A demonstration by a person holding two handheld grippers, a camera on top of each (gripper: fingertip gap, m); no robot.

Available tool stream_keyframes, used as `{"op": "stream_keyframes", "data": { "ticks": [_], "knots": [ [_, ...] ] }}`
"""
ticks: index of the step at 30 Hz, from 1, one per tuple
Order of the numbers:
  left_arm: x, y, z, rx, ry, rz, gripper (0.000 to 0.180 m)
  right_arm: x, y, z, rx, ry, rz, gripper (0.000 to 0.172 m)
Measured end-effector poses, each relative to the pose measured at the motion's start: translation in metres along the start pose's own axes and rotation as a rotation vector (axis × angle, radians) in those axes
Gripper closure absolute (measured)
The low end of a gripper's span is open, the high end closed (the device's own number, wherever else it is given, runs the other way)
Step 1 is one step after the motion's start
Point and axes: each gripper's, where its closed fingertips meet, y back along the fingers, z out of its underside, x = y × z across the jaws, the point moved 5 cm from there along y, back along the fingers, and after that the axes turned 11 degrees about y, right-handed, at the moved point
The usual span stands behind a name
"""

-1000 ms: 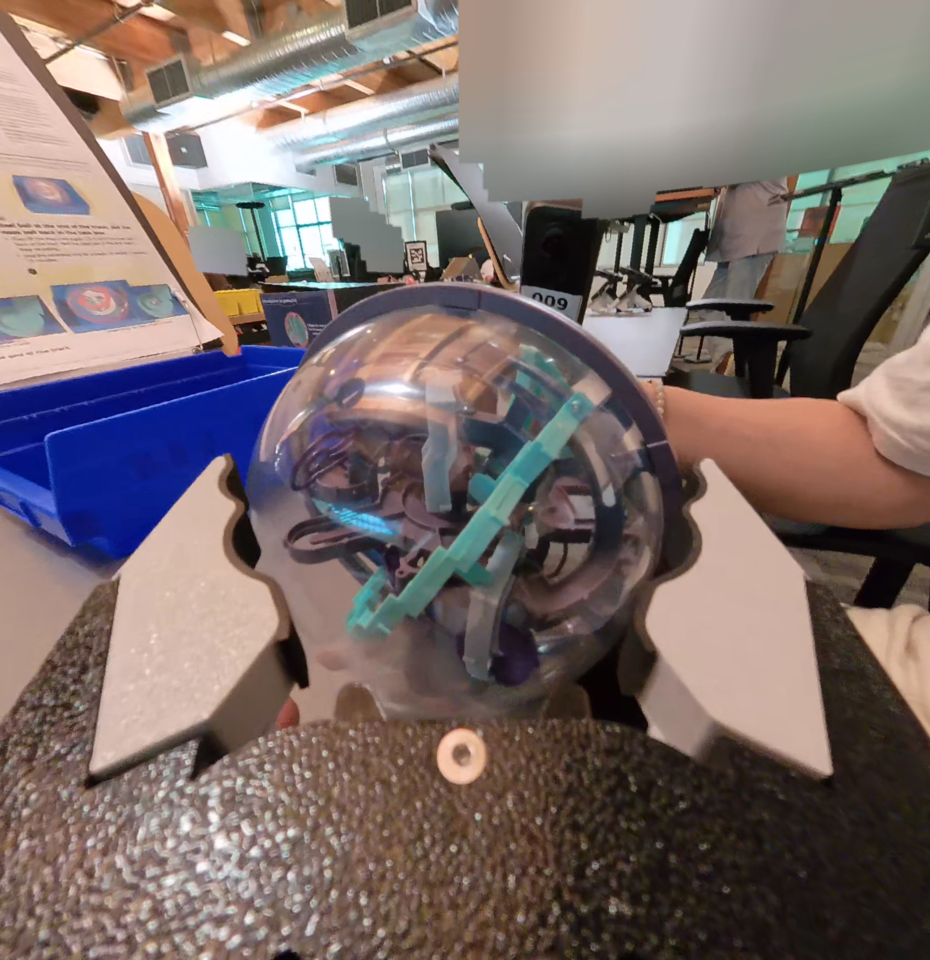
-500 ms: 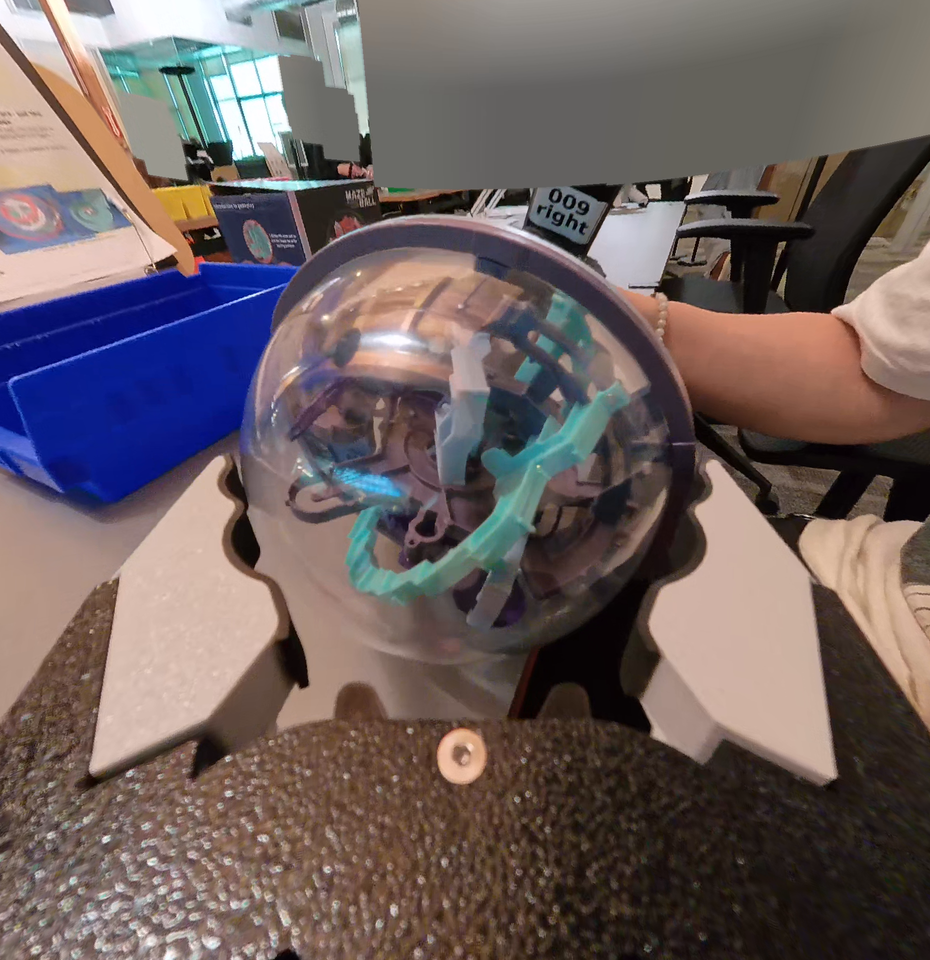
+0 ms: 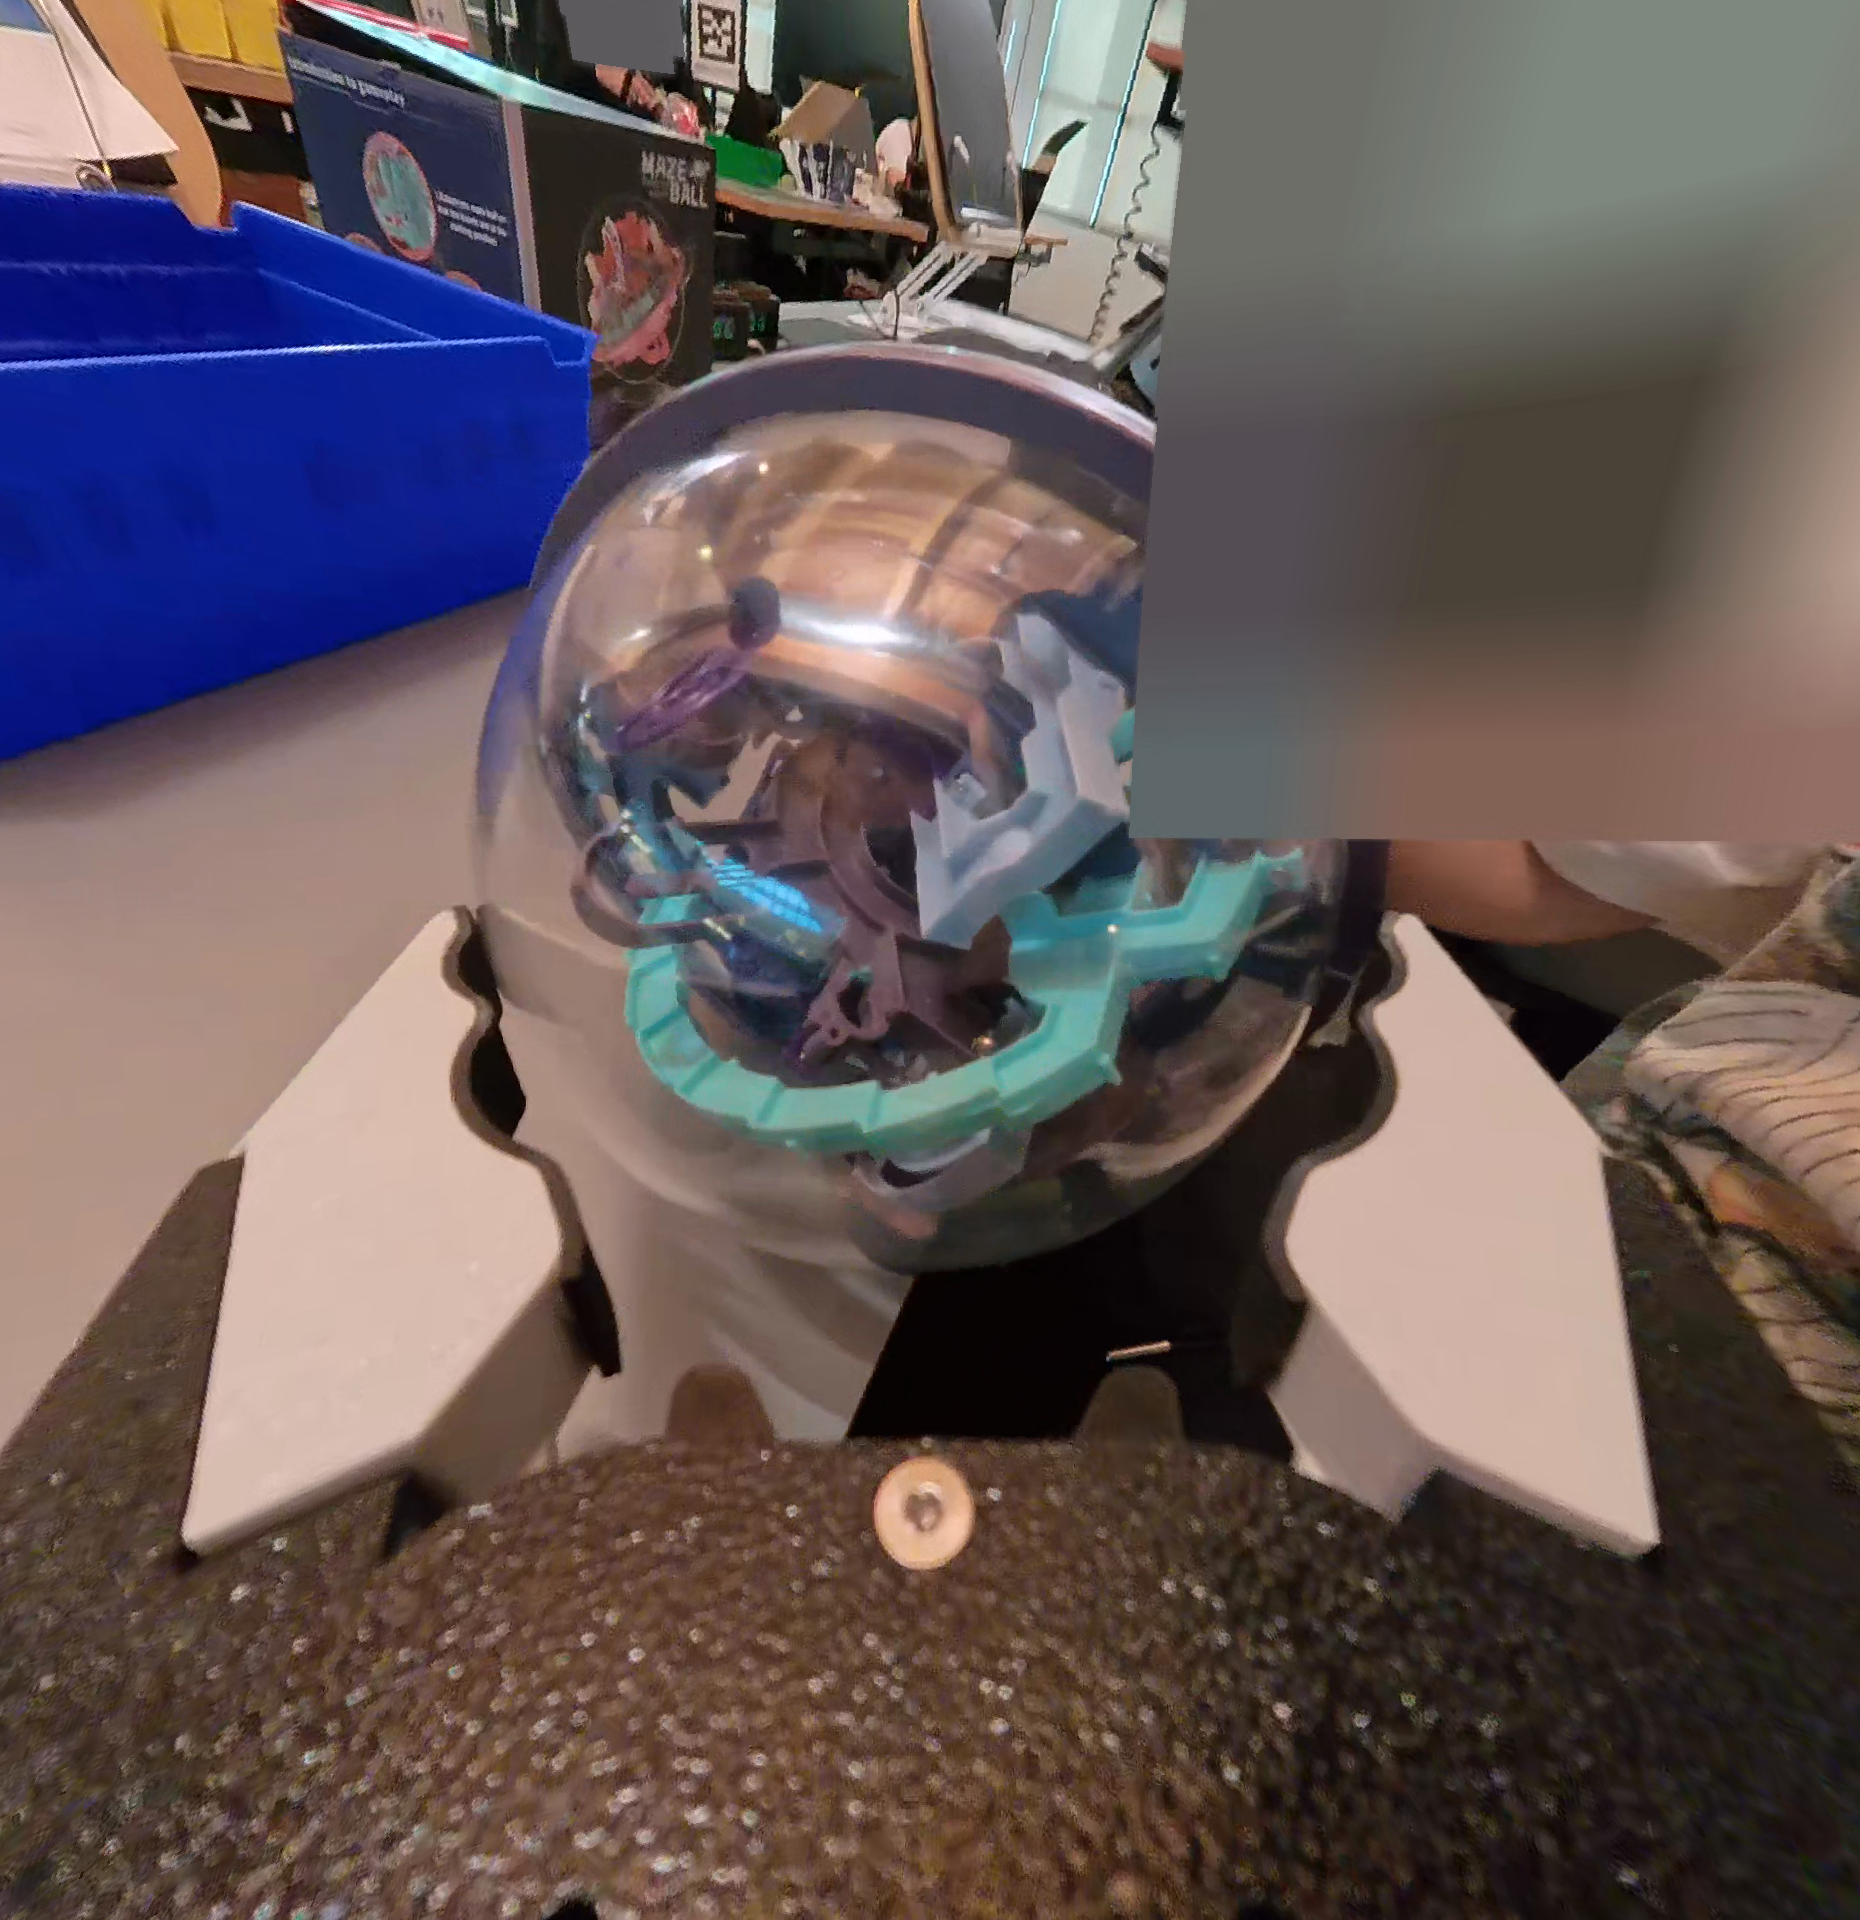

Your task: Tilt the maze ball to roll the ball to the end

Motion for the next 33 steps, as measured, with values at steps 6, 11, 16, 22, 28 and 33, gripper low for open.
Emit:
{"op": "stream_keyframes", "data": {
  "ticks": [6,11,16,22,28,33],
  "knots": [
    [0.000,-0.001,-0.003,0.061,-0.018,-0.022,0.028,0.001,0.001,0.004,-0.078,0.033,0.010,0.020],
    [0.003,-0.005,-0.004,0.107,-0.067,-0.056,0.030,-0.003,0.007,0.007,-0.096,-0.066,0.055,0.022],
    [0.007,-0.007,-0.001,0.106,-0.155,-0.079,0.037,-0.006,0.011,0.004,-0.037,-0.134,0.066,0.020],
    [0.011,-0.007,0.008,0.019,-0.171,-0.102,0.030,-0.011,0.005,-0.002,-0.058,0.025,0.059,0.018],
    [0.011,-0.007,0.009,0.048,-0.214,-0.127,0.028,-0.011,0.003,0.000,-0.089,0.088,0.066,0.018],
    [0.010,-0.006,0.010,0.084,-0.290,-0.158,0.028,-0.011,0.001,0.002,-0.140,0.171,0.079,0.018]
  ]
}}
